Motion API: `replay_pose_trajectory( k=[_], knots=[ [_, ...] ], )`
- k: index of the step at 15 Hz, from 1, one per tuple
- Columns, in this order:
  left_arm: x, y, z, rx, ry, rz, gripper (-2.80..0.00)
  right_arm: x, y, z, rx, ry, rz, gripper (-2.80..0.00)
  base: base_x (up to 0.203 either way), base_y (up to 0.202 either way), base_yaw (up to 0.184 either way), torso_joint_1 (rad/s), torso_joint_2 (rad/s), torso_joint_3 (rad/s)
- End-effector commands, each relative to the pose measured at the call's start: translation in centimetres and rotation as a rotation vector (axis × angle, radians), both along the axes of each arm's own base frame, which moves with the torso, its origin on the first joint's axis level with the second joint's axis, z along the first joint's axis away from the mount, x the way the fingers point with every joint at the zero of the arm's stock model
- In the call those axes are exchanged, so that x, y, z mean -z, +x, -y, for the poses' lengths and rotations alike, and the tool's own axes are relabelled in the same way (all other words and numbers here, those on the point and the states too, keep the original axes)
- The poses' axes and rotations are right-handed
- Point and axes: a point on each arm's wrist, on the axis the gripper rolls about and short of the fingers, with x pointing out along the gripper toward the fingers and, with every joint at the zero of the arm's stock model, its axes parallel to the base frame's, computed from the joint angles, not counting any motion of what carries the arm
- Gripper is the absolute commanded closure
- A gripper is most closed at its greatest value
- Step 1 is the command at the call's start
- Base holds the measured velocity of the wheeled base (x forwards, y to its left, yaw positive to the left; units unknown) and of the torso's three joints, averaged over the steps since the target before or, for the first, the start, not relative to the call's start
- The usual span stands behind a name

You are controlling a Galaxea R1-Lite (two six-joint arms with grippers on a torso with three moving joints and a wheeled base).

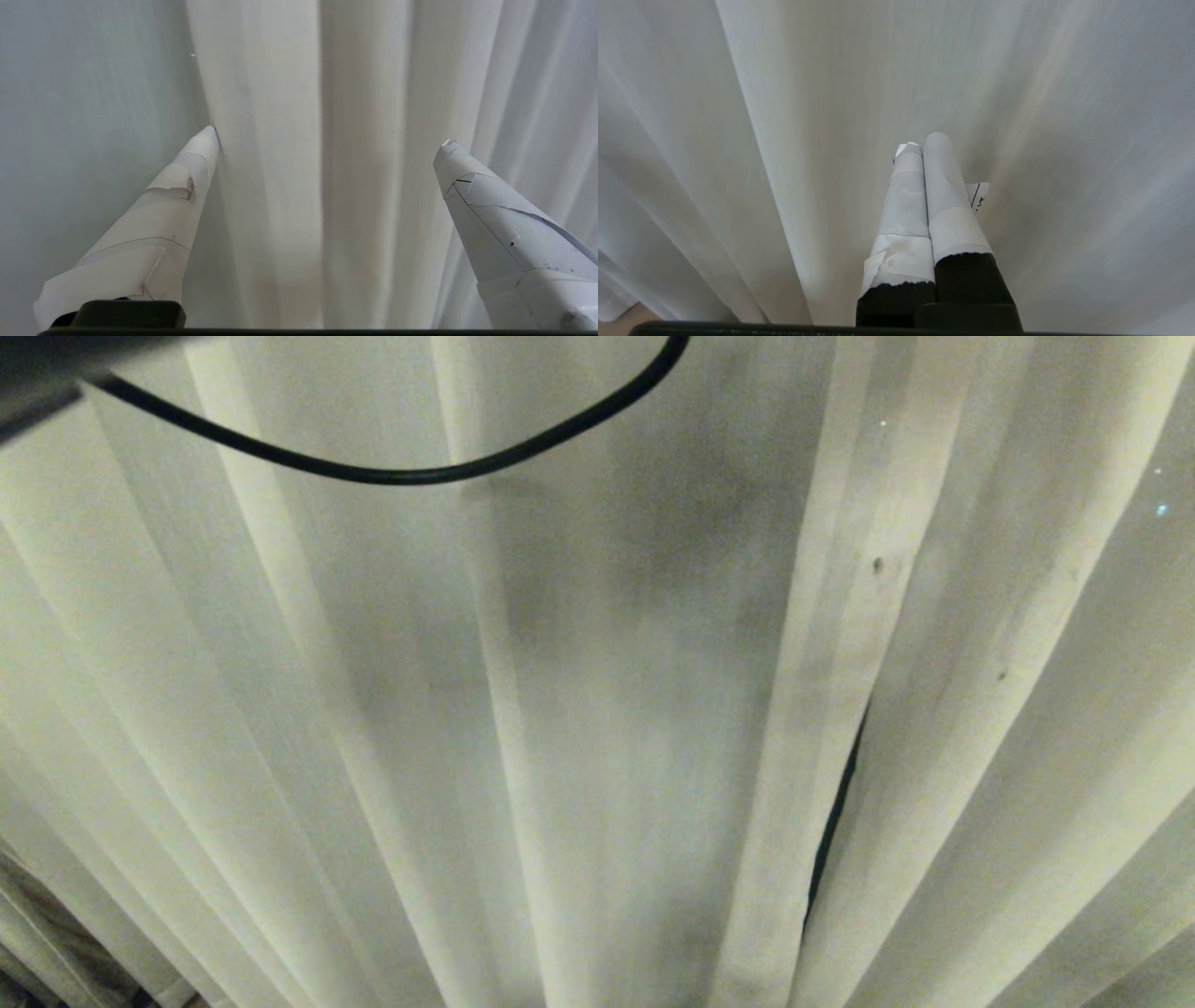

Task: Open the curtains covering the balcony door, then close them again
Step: Close the outer curtains on both sides

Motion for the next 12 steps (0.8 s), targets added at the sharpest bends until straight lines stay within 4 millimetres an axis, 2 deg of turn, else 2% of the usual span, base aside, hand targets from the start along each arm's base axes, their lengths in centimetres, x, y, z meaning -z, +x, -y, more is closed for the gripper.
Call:
replay_pose_trajectory(
  k=[1,8,12],
  knots=[
    [-1.2,-1.3,-2.7,0.009,-0.034,0.016,-2.80,0.0,0.0,0.0,-0.001,-0.001,-0.002,0.00,0.000,0.000,0.000,0.000,0.00,0.000],
    [-3.2,-3.8,-7.0,-0.009,-0.057,0.075,-2.80,0.0,0.0,0.0,0.000,-0.001,-0.002,0.00,0.000,0.000,0.000,0.000,0.00,0.000],
    [-3.4,-4.0,-8.2,-0.012,-0.057,0.091,-2.80,0.0,0.0,0.0,-0.001,-0.001,-0.002,0.00,0.000,0.000,0.000,0.000,0.00,0.000]
  ],
)
